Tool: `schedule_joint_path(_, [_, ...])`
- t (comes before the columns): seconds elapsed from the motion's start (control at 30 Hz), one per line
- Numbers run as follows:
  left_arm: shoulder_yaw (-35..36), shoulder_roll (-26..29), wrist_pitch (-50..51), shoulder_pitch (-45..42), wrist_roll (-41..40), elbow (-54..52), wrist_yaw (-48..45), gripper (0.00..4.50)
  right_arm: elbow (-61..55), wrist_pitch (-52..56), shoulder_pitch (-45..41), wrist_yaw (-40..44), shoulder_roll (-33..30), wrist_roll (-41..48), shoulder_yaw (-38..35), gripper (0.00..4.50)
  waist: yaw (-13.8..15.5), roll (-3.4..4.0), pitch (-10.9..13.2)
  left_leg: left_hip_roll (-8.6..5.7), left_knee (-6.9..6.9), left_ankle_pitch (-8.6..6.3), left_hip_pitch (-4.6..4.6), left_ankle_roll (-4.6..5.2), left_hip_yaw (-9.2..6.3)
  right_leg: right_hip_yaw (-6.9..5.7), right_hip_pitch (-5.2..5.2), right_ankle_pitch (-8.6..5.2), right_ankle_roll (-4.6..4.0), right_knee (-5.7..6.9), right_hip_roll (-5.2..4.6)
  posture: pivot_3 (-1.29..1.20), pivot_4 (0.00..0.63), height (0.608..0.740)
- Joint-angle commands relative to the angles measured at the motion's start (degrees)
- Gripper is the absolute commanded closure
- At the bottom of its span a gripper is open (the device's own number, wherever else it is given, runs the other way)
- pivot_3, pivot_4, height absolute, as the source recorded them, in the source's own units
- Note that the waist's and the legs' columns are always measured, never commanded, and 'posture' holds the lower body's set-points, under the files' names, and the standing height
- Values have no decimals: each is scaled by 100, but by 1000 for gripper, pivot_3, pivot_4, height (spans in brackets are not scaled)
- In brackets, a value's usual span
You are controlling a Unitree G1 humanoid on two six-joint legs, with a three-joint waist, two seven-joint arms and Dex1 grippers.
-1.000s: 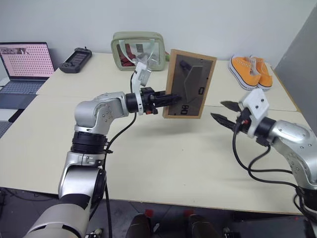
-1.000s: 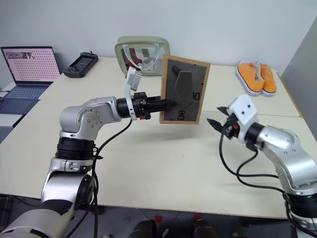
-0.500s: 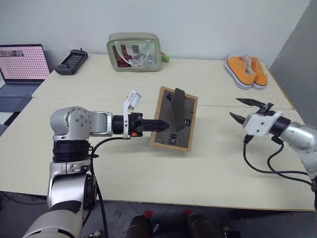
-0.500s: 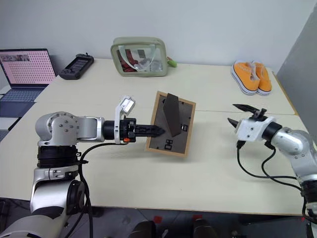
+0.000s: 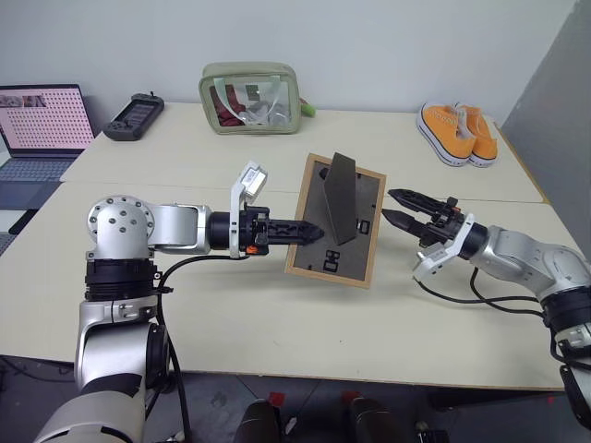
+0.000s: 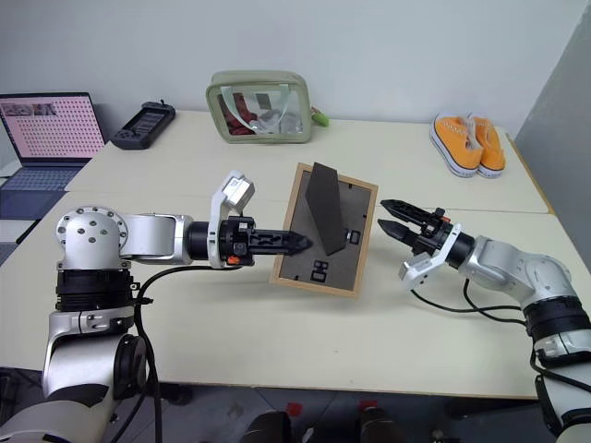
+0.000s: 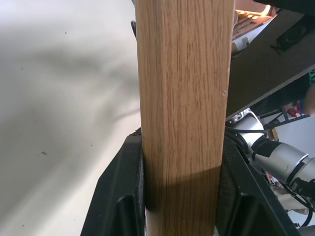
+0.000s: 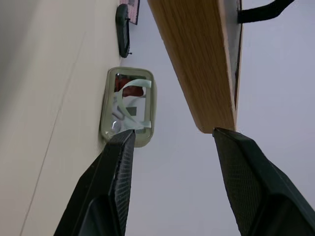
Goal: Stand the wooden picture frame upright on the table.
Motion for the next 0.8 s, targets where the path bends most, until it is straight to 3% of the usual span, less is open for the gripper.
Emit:
schedule_joint_path(0.03, [137,69,28,-133,-668,90,450,3217,-25,73,-285,-528,-101,-112,-9,1897,-1,0,0,-2,0,0,0,0,0,0,0,0,0,3,-1,0,150,740])
schedule_joint_path(0.27, [98,59,16,-147,-1174,146,951,3217,60,132,-439,-688,-114,17,89,1897,-7,0,0,-6,0,0,3,0,-1,2,0,0,-1,10,-3,0,150,740])
schedule_joint_path(0.47, [5,63,-67,-206,-1416,176,1155,3217,-113,383,-490,-803,42,-238,254,768,-9,0,0,-6,1,0,5,0,0,3,1,0,-1,14,-3,0,150,740])
schedule_joint_path(0.8, [-216,131,-193,-261,-1768,182,1285,3217,-156,562,-796,-1208,320,-603,696,768,-8,0,0,-8,1,2,8,-1,-1,3,0,0,-1,19,-4,0,150,740])
